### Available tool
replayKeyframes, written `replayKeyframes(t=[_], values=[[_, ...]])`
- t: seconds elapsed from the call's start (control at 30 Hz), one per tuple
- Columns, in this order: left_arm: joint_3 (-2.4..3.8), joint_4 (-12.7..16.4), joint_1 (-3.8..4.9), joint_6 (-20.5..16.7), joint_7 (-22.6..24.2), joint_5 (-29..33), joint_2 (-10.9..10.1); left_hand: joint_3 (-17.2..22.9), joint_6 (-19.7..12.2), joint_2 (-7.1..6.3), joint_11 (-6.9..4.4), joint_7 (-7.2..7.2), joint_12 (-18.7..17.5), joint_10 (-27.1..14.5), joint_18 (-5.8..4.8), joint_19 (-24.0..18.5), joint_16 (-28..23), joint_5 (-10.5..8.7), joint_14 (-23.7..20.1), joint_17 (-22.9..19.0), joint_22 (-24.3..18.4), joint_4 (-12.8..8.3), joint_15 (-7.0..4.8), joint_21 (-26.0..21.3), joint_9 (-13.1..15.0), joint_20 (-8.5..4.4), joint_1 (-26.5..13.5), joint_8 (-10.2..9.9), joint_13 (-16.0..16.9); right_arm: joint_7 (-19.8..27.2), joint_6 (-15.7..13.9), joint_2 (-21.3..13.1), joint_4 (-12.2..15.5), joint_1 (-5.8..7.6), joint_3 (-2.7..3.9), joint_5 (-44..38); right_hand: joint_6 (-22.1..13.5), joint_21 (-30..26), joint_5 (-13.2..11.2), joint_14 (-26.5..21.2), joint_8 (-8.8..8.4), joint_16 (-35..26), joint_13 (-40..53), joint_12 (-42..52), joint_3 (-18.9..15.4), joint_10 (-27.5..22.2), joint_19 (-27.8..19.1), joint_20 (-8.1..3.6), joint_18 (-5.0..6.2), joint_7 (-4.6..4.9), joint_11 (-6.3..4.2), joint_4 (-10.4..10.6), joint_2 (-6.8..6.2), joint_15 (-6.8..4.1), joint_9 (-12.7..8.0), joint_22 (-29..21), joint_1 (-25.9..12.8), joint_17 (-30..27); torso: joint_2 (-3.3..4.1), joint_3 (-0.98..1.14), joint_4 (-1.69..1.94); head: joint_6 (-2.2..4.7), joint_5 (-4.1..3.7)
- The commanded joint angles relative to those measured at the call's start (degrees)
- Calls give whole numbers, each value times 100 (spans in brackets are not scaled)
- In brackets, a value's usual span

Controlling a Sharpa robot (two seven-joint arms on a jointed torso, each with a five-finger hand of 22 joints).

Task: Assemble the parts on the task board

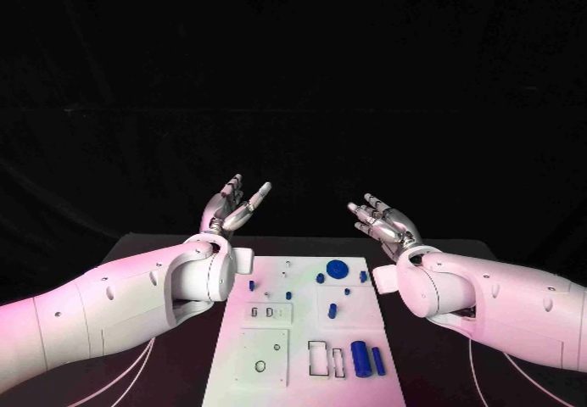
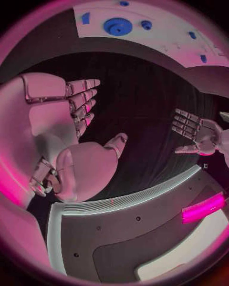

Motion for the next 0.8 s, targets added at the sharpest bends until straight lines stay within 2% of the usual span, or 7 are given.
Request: replayKeyframes(t=[0.03, 0.17, 0.23, 0.3, 0.37, 0.5, 0.8], values=[[4, 3, 7, 248, 162, -73, 12, 196, 398, 175, 244, 708, 85, 329, 3, 235, 181, -10, 479, 125, 76, 46, 221, 147, 87, 97, 421, 133, 56, -255, 1075, 24, -85, 75, -66, -277, 970, 308, -18, 1269, 417, 429, 159, 314, 273, 1296, 650, 27, 175, 1023, 5, -557, -93, -39, 291, 156, 837, 283, 0, 0, 0, 0, 0], [4, 3, 7, 248, 162, -73, 12, 373, 1185, 322, 499, 923, 285, 1255, -171, 1141, 513, -42, 1400, 326, 294, 31, 365, 592, 270, 105, 737, 416, 162, -300, 1265, 35, -140, 131, -125, -310, 1657, 691, -51, 2156, 705, 735, 240, 540, 375, 2297, 1472, 10, 312, 1000, -77, -800, -191, -144, 470, 348, 1069, 452, 0, 0, 0, 0, 0], [4, 3, 7, 248, 162, -73, 12, 485, 1834, 423, 531, 941, 444, 2057, -28, 2669, 992, -73, 2661, 589, 626, 12, 225, 1313, 424, 79, 926, 670, 221, -312, 1314, 38, -154, 145, -140, -319, 2303, 1188, -94, 3054, 963, 1037, 288, 730, 478, 3224, 2509, 10, 442, 980, -152, -1064, -322, -281, 623, 583, 1282, 608, 0, 0, 0, 0, 0], [8, 133, 80, 896, 16, -169, -348, 563, 2355, 440, 511, 925, 613, 2883, 76, 3028, 1288, -80, 3489, 753, 664, -6, 147, 1477, 547, 71, 1074, 879, 280, -35, 587, 30, -454, 307, -140, -2155, 2646, 1353, -115, 3534, 1078, 1159, 283, 771, 544, 3732, 2786, -7, 524, 976, -189, -1202, -390, -337, 690, 642, 1356, 668, 200, -30, 36, -10, -27], [8, 172, 91, 952, -11, -215, -397, 653, 3286, 444, 395, 888, 907, 4215, 238, 3456, 1496, -91, 4043, 852, 696, -15, 0, 1661, 756, 60, 1208, 1246, 359, -107, 537, 18, -472, 346, -139, -2457, 3036, 1474, -107, 3823, 1211, 1231, 295, 820, 608, 4212, 2984, -17, 581, 955, -232, -1303, -432, -405, 766, 685, 1400, 693, 247, -28, 37, 7, -30], [8, 287, 106, 1127, -68, -315, -518, 837, 4002, 408, 233, 742, 858, 4852, 304, 3988, 1645, -95, 4652, 997, 664, -6, -182, 1822, 876, -35, 1356, 1476, 316, -289, 501, -15, -478, 427, -137, -3163, 3901, 1738, -93, 4335, 1427, 1276, 277, 708, 778, 4718, 3358, -56, 701, 866, -349, -1497, -507, -557, 880, 783, 1421, 683, 307, -18, 41, 11, -49], [34, 754, 147, 1597, -61, -376, -916, 1210, 4428, 287, 32, 550, 723, 5512, 304, 4446, 1743, -113, 5210, 1227, 618, -19, -384, 1944, 870, -221, 1514, 1521, 315, -824, 607, -102, -446, 627, -126, -4610, 4450, 2041, -123, 5068, 1391, 1285, 283, 453, 987, 5444, 3612, -211, 732, 671, -548, -1649, -676, -765, 833, 910, 1278, 650, 550, -35, 84, 41, -116]])
